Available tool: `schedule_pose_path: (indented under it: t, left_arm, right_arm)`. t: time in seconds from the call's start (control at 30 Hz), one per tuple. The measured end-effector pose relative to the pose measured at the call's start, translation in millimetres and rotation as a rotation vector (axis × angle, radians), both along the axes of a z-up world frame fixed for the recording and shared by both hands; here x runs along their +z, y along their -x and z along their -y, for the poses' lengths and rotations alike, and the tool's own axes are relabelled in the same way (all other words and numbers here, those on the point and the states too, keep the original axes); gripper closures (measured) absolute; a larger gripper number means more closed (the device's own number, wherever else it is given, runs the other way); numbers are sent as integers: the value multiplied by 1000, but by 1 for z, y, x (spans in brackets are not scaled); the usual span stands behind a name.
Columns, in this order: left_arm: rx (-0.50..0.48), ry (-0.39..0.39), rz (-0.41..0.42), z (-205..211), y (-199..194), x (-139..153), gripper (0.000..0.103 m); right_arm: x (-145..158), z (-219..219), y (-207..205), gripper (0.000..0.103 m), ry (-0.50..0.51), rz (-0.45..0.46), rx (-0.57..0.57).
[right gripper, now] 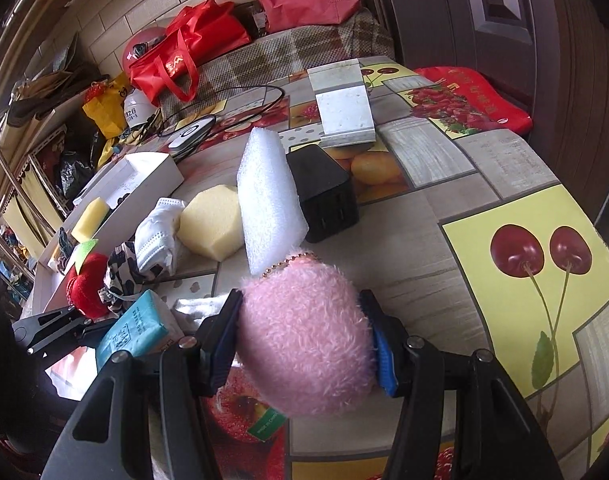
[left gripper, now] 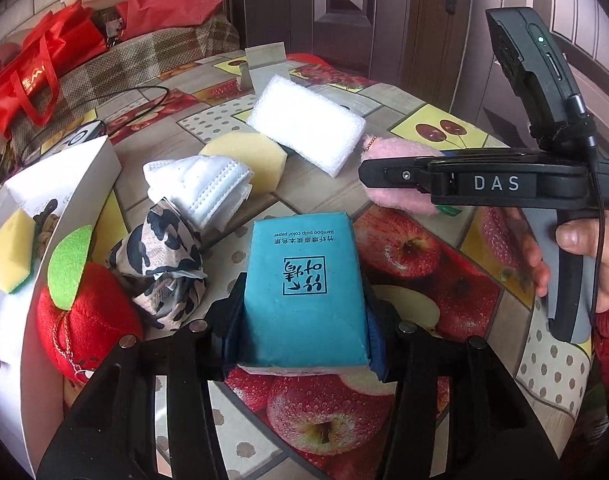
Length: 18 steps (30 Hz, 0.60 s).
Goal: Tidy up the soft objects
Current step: 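Grasp the pink fluffy ball with the right gripper while the left gripper grasps the blue tissue pack, then carry the pink ball and blue tissue pack with both grippers toward the tray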
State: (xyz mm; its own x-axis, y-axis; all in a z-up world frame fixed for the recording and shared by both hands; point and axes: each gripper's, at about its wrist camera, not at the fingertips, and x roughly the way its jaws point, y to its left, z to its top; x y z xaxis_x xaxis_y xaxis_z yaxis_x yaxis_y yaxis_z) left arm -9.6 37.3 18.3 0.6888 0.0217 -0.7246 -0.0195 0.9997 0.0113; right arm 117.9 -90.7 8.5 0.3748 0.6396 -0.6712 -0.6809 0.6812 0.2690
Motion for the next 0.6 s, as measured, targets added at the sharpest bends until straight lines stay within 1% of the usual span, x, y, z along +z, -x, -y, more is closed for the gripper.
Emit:
schedule_pose_path:
  t: [0.07,0.13,0.33,0.47,0.6]
  left_arm:
    - [-6,-27,40,5,6,4,54]
    - [-1,-66,83,10,12,10,54]
    - [27,-154,213,19,33,23,54]
    - [34,-160,267,18,43,29,54]
    - [48,-141,298,13,47,33,54]
  right_arm:
    - [1,2,0,46,-6,7,-14]
    - [6,7,4,46,-17,39,-43]
    - [31,22,34,46,-107,249,-106]
    - [41,22,48,46,-145,364,-127]
    - [44,15,56,46,-145,420,-113]
